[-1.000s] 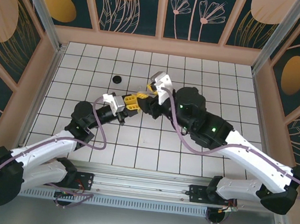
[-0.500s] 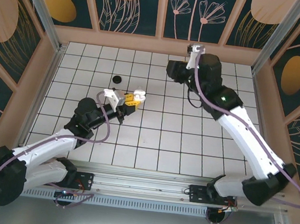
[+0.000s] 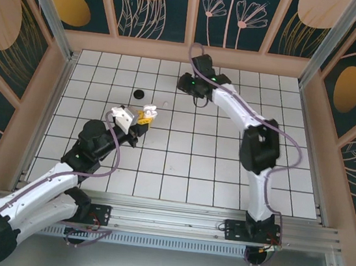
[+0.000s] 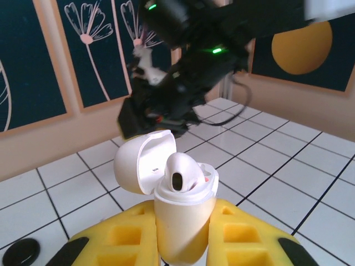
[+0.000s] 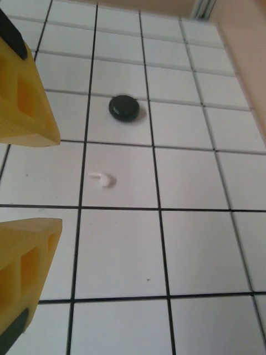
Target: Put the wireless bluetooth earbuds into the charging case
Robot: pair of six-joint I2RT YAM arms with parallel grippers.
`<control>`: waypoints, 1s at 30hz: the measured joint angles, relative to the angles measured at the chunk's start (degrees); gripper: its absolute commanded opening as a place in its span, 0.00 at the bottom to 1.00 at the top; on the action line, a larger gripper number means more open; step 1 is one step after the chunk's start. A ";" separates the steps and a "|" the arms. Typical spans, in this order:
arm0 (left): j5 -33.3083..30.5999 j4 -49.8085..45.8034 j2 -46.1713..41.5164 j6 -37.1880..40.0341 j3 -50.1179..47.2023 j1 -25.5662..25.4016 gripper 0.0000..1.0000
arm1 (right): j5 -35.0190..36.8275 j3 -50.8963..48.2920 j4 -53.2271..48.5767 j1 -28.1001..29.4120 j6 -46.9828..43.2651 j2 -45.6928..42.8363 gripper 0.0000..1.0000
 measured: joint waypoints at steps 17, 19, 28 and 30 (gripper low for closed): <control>-1.53 -6.95 -3.32 0.17 -0.02 0.00 0.00 | 1.77 20.02 -6.51 3.89 2.97 22.53 0.40; -1.53 -6.95 -3.39 0.17 -0.02 0.00 0.00 | 2.62 20.20 -6.19 4.20 2.97 22.58 0.40; -1.51 -7.30 -4.22 0.17 -0.02 0.00 0.00 | 5.11 20.76 -4.81 6.01 2.93 24.15 0.38; -1.51 -7.32 -4.42 0.17 -0.07 0.00 0.00 | 5.66 20.76 -4.81 6.36 2.93 24.65 0.38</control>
